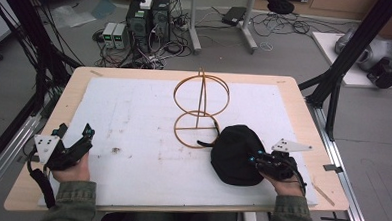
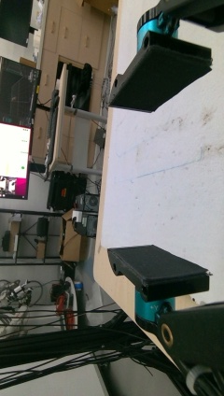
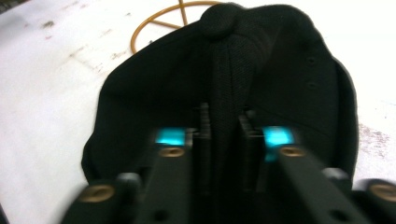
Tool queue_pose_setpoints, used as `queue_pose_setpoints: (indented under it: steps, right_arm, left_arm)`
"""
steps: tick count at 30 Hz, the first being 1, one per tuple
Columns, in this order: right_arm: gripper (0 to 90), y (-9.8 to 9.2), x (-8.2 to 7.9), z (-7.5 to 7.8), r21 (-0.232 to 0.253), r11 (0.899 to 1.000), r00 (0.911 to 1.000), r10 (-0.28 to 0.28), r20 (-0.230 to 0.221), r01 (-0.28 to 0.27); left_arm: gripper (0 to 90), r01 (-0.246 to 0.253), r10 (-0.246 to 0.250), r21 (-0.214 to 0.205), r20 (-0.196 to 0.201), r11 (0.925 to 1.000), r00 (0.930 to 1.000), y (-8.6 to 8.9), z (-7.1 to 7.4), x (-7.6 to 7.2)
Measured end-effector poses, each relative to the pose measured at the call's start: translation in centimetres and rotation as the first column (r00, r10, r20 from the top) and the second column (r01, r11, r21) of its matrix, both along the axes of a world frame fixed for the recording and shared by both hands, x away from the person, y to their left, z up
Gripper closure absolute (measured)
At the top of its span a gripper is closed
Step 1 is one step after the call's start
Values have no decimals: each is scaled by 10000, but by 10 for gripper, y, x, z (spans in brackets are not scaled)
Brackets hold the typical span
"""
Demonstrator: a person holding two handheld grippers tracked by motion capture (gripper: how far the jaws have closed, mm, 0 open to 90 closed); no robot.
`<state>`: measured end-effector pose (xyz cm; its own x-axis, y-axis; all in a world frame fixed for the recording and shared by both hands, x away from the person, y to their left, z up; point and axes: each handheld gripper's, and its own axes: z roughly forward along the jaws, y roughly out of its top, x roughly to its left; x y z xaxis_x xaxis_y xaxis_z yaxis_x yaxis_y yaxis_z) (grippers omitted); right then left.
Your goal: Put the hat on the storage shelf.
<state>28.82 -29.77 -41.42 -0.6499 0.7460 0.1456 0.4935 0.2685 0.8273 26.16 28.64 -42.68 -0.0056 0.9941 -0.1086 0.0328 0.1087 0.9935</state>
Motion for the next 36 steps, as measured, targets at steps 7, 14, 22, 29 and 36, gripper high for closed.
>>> queue_pose_setpoints:
  steps: [7,14,22,29,36]
  right_arm:
    - [873,1,-2,3,-104,9999,9998,69,172,-67]
    - [875,-1,-3,3,14,9999,9996,153,249,-153]
    - [874,-6,-5,9,420,9990,9981,-150,594,126]
    - [874,-9,-7,15,804,9962,9945,-412,966,335]
    - [872,-13,-11,20,1102,9899,9837,-1052,1461,895]
  left_arm:
    - [234,-10,10,-53,-5,10000,10000,1,0,0]
    - [234,26,-26,-79,15,10000,10000,1,0,0]
    - [235,52,-52,-96,2,9999,10000,1,0,0]
    - [235,55,-56,-106,-25,9999,10000,1,0,0]
    - [236,85,-85,-175,-28,9998,10000,1,-1,0]
